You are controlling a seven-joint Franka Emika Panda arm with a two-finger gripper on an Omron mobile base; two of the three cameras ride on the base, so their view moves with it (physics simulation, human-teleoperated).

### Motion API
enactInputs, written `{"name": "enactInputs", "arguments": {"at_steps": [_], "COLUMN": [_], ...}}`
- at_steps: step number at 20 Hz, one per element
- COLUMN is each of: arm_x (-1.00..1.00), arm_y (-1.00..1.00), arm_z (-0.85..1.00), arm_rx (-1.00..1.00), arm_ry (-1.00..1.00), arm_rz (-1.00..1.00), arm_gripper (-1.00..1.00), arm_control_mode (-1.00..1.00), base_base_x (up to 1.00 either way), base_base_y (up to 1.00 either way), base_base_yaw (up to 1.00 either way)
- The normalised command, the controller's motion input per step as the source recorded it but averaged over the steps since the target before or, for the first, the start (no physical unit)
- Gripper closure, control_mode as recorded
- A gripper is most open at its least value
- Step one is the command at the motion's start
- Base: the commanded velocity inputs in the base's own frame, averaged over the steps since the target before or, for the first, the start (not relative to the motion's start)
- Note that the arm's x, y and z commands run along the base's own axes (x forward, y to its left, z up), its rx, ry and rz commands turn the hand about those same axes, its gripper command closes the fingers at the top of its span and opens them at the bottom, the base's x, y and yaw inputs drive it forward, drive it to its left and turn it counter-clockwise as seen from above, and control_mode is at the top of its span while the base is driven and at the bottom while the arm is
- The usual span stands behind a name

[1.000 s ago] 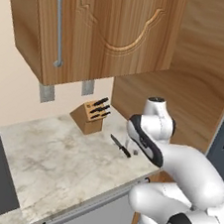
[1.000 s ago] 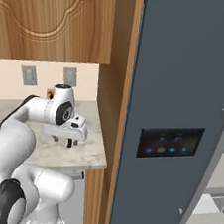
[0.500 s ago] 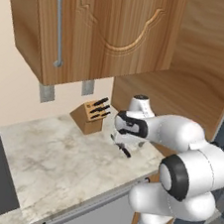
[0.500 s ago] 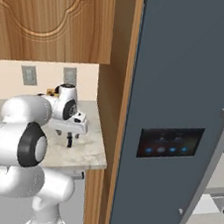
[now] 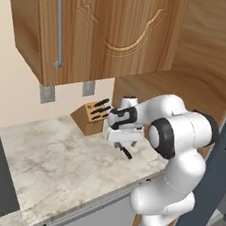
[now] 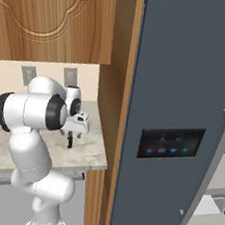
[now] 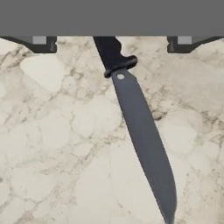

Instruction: Retrieve the butter from the fridge and place it on a plate on the dining table. Then retrieve the butter knife by the fridge and place it near the plate.

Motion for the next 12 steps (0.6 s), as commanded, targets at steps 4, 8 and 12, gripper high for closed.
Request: {"name": "enactInputs", "arguments": {"at_steps": [4, 8, 12], "arm_x": [0.00, -0.24, -0.31], "arm_y": [0.00, 0.00, -0.01], "arm_z": [-0.50, -0.30, -0.04], "arm_rx": [0.00, 0.00, 0.00], "arm_ry": [0.00, 0.00, 0.00], "arm_rz": [0.00, 0.00, 0.00], "arm_gripper": [-1.00, -1.00, -1.00], "arm_control_mode": [-1.00, -1.00, -1.00], "base_base_x": [0.00, 0.00, 0.00], "base_base_y": [0.00, 0.00, 0.00], "base_base_yaw": [0.00, 0.00, 0.00]}}
